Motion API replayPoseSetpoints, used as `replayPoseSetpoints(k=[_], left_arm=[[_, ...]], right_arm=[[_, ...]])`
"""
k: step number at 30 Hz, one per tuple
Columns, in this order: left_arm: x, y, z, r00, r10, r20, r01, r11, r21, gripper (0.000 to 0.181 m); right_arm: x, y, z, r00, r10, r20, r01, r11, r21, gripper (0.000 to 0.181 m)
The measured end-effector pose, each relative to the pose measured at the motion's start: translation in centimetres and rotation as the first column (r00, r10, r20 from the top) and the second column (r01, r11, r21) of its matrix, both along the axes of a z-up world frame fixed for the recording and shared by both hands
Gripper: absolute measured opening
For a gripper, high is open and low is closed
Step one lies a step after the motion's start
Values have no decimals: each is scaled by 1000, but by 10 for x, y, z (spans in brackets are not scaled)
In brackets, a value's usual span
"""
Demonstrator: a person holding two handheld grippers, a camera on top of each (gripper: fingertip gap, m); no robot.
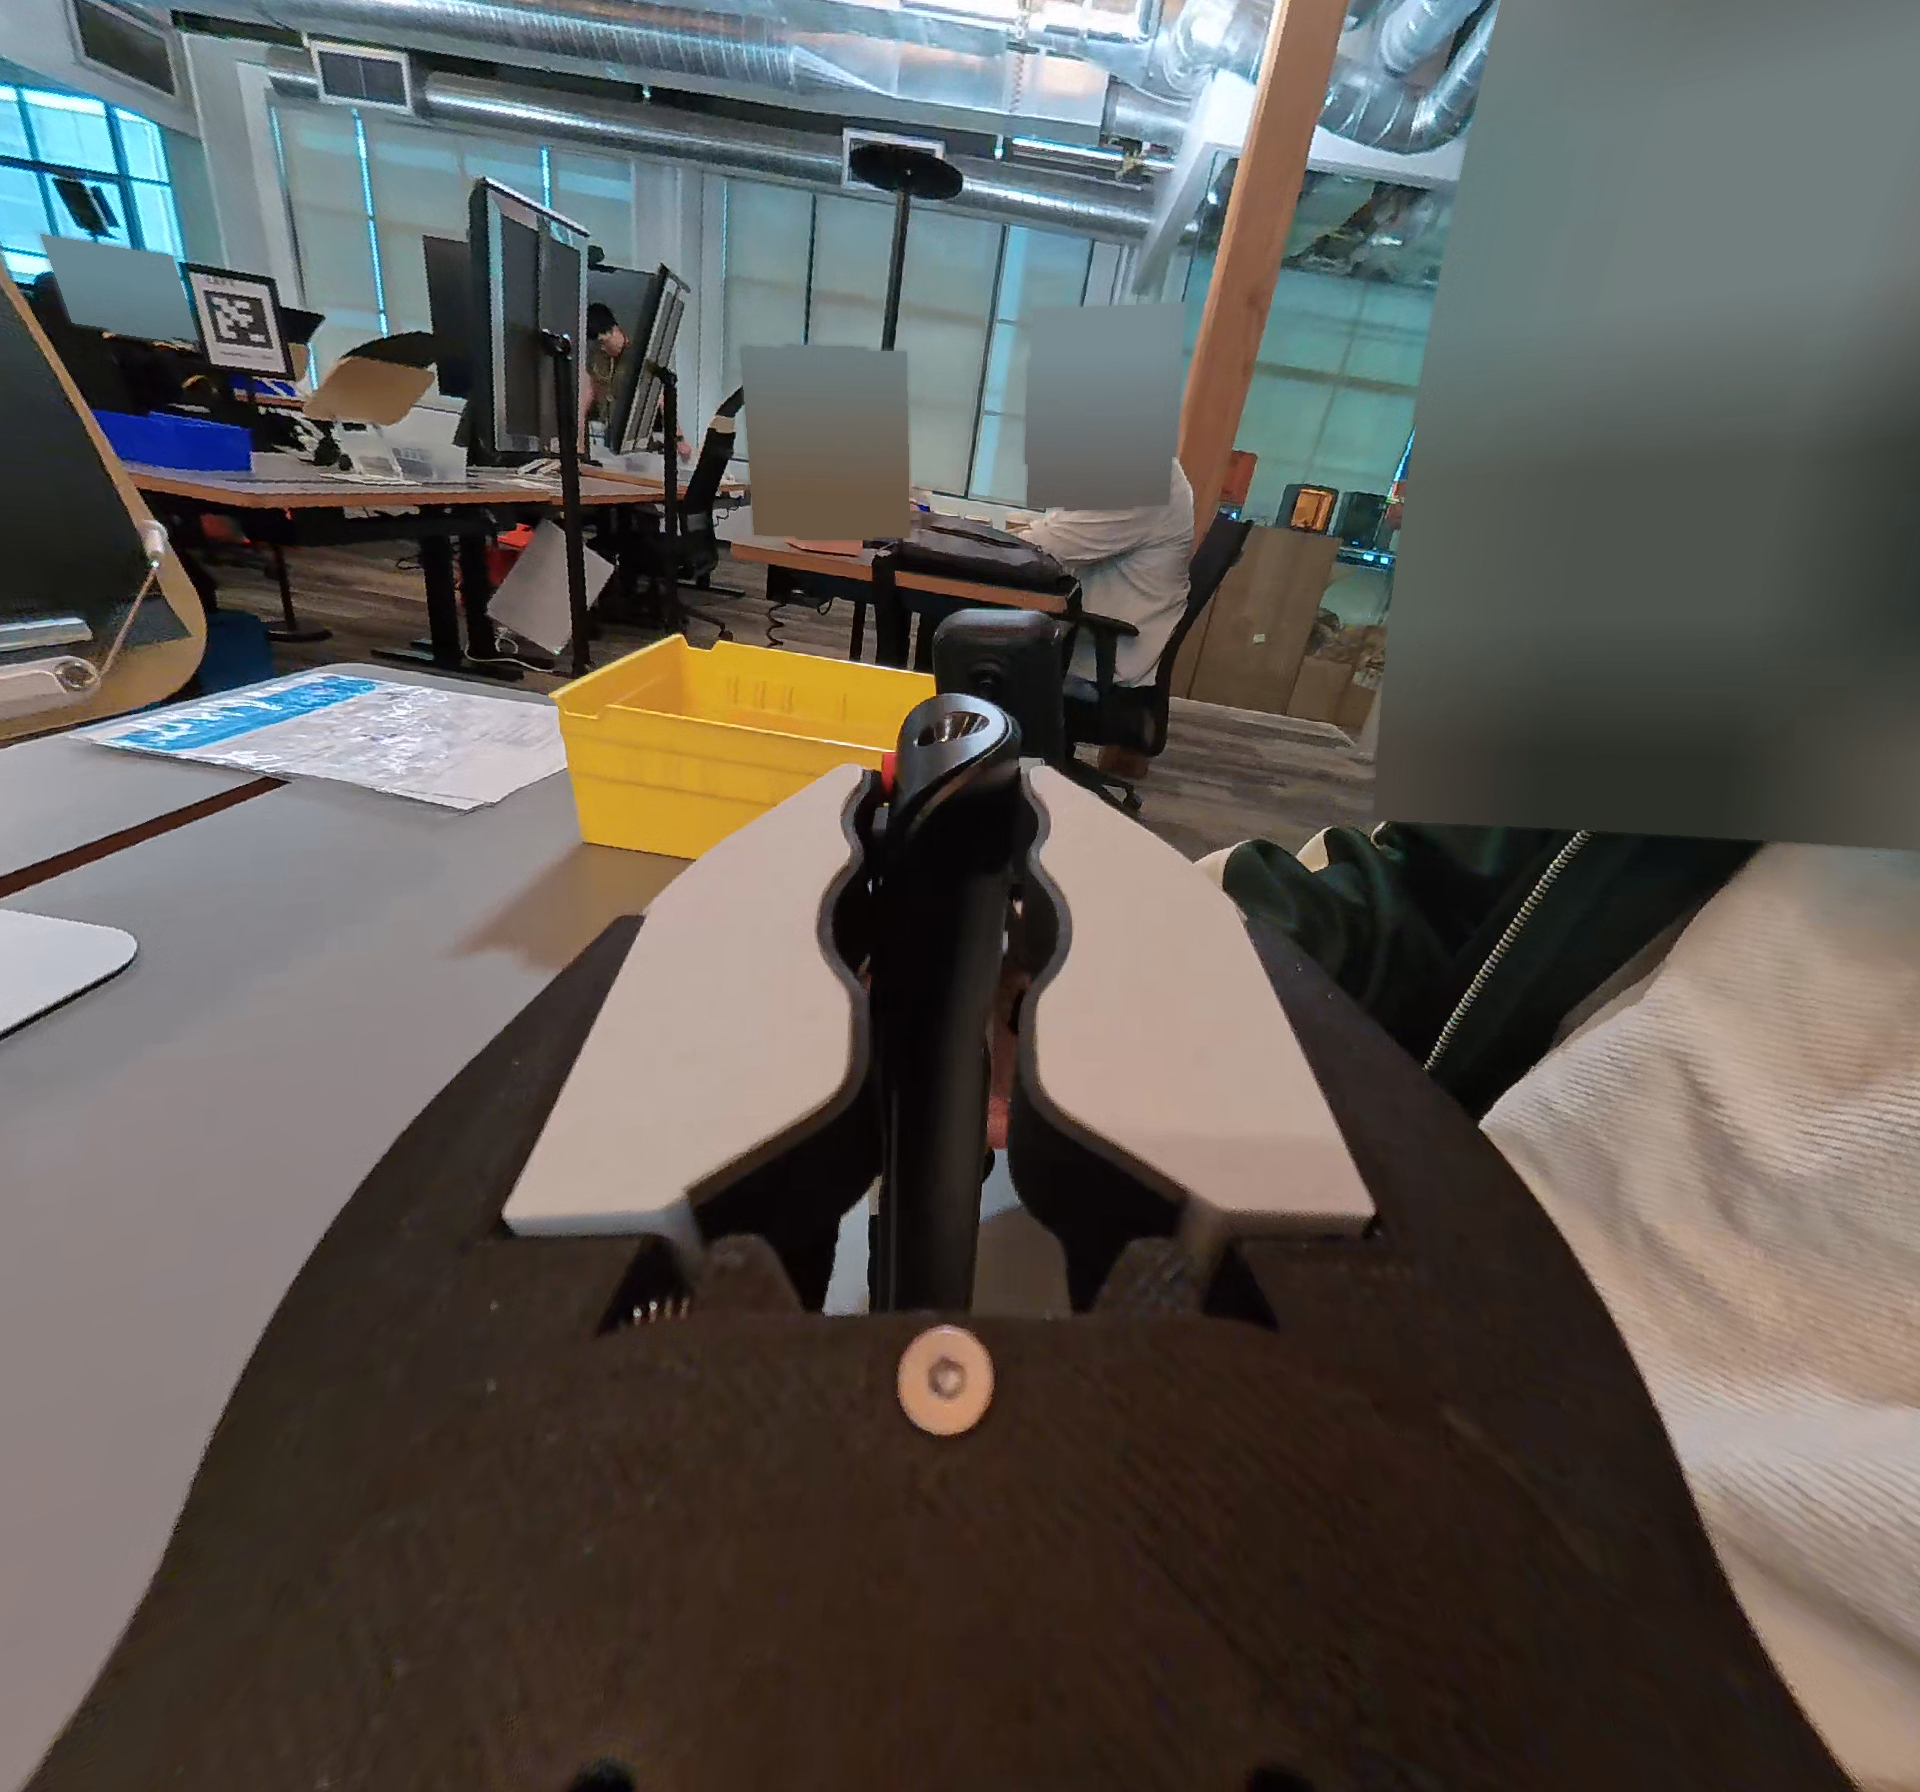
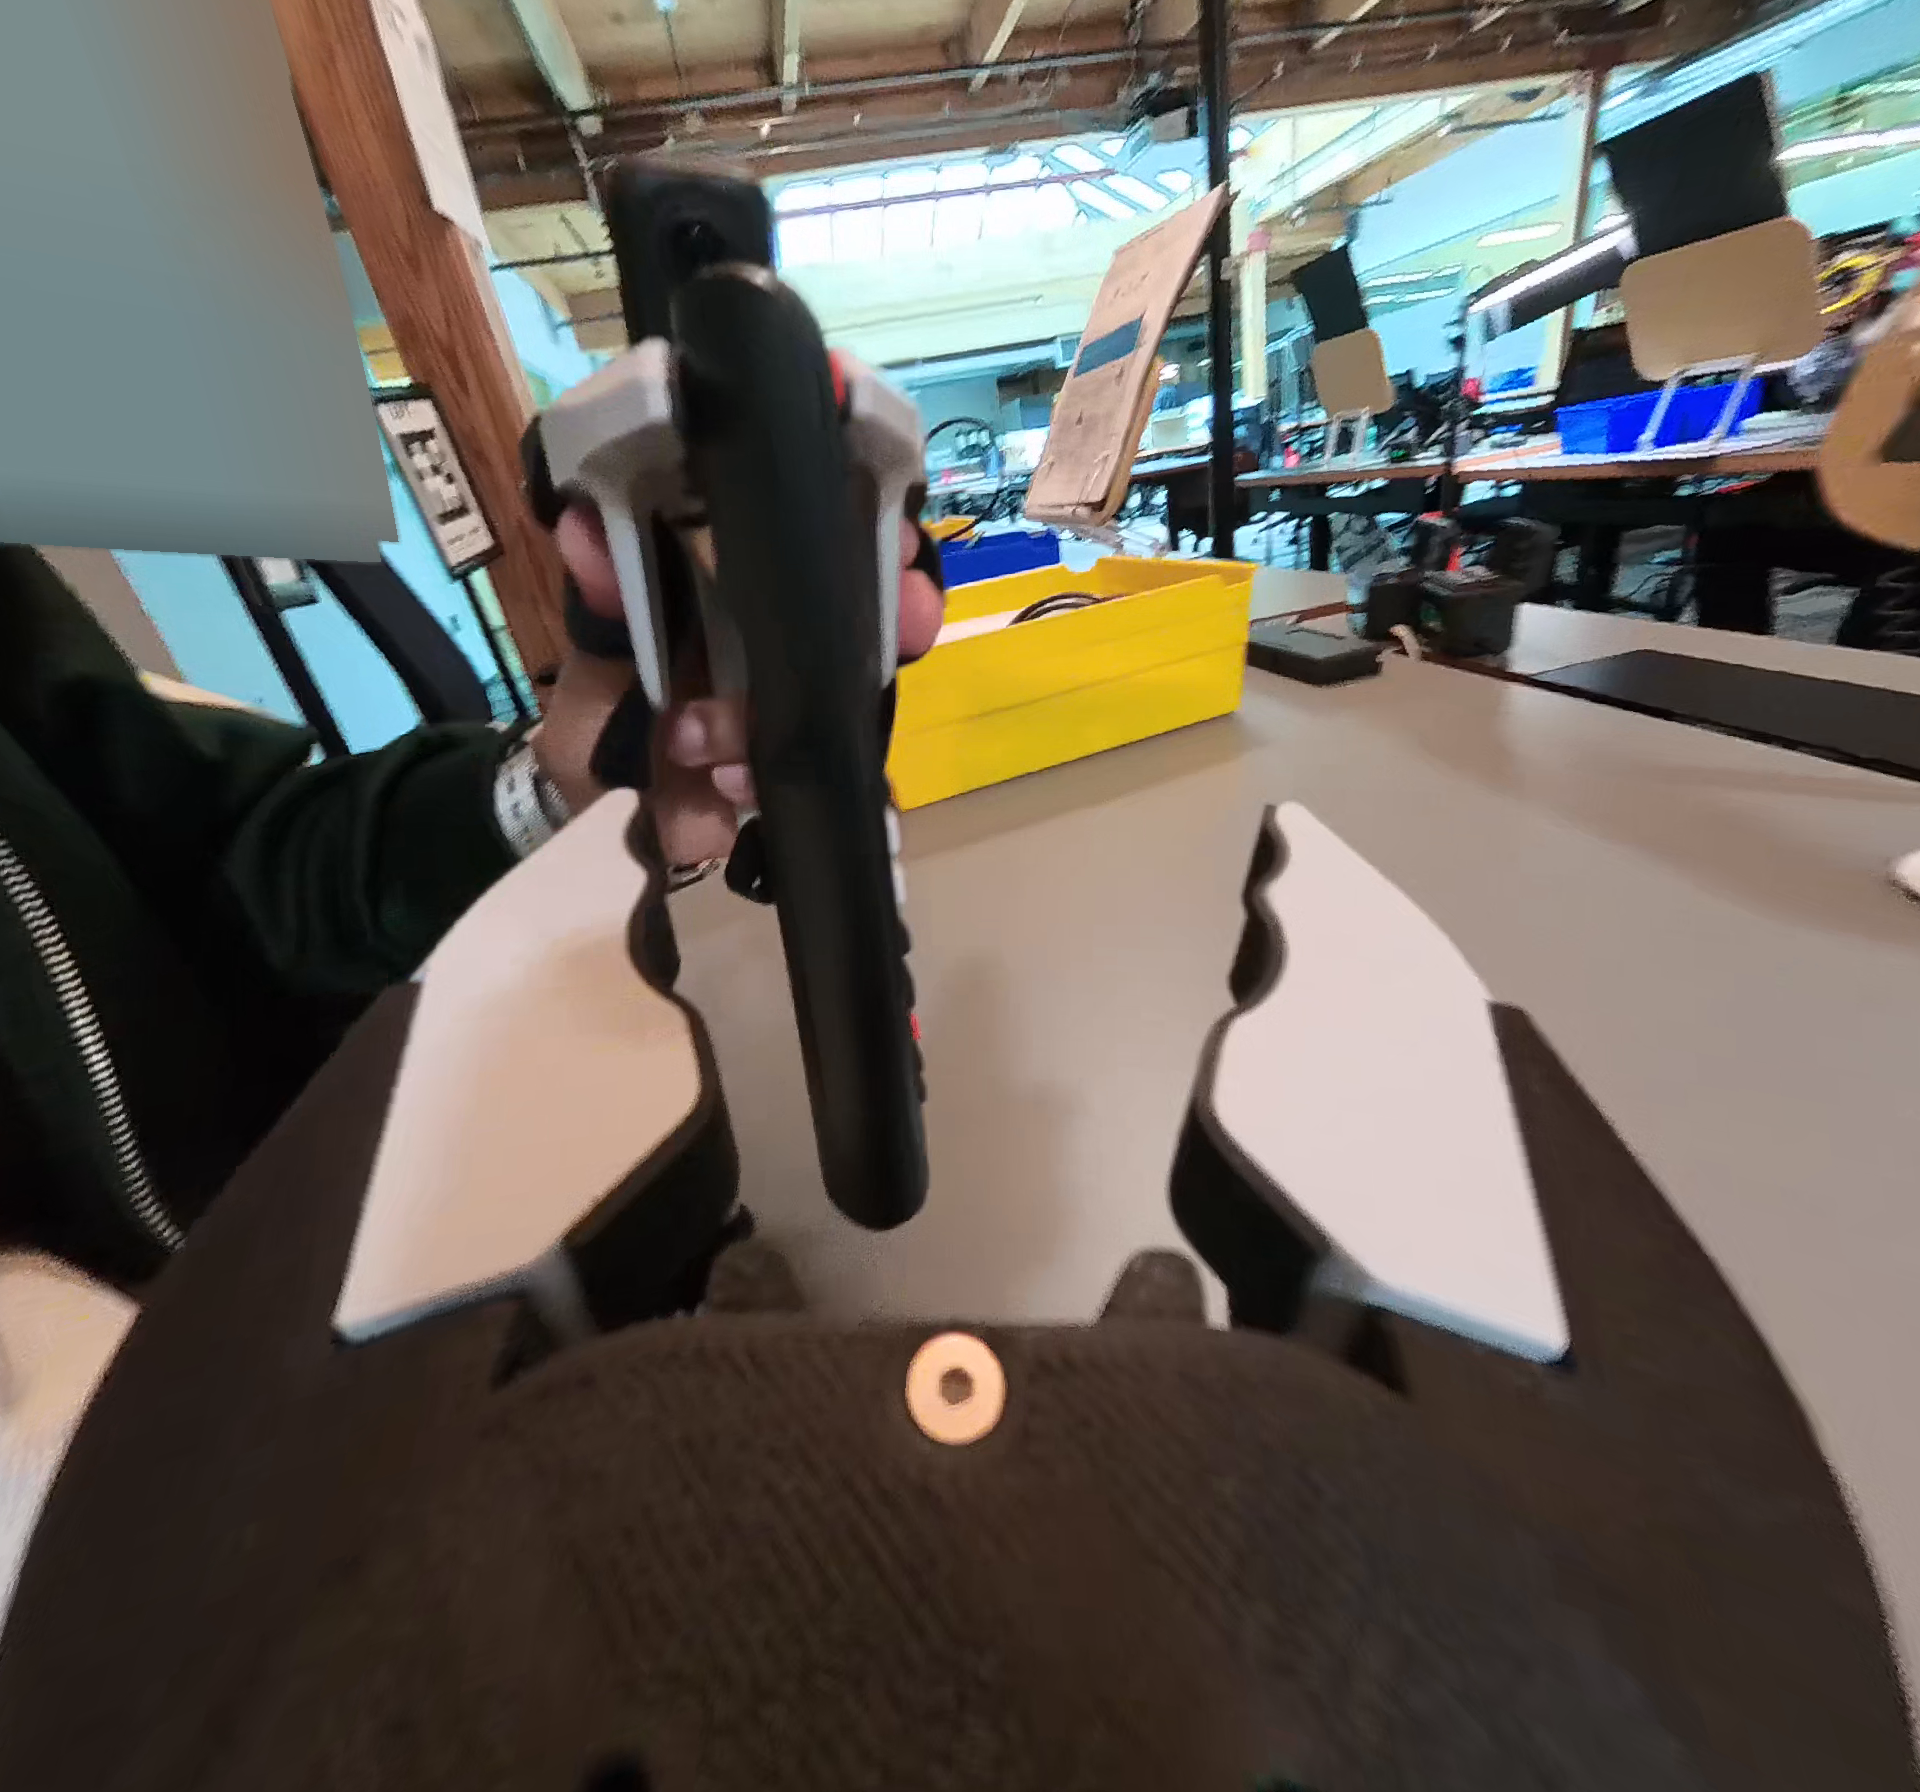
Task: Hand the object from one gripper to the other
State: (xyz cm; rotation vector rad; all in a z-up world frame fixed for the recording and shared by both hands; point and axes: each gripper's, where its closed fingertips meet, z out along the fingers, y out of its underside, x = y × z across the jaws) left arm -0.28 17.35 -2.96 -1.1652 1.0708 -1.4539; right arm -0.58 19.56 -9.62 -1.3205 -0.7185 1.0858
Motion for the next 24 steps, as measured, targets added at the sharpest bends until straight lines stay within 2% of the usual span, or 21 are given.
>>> replayPoseSetpoints(k=[5,9,15,20,21,24], left_arm=[[0,-2,2,1000,-11,-15,11,1000,5,24],[1,-6,4,999,-32,-12,32,999,-6,24],[4,-11,2,998,-50,-30,50,999,-3,24],[6,-12,5,998,-66,0,66,997,-28,24],[6,-13,6,997,-75,11,76,997,-34,29],[6,-8,9,998,-49,33,51,997,-56,59]], right_arm=[[-23,-22,-10,989,124,79,-125,992,6,75],[-32,-28,-15,982,146,118,-148,989,13,58],[-29,-31,-11,980,181,80,-181,983,0,28],[-28,-32,-10,979,190,76,-191,982,2,26],[-28,-32,-10,979,188,79,-189,982,5,26],[-27,-30,-9,981,175,80,-177,984,13,25]])
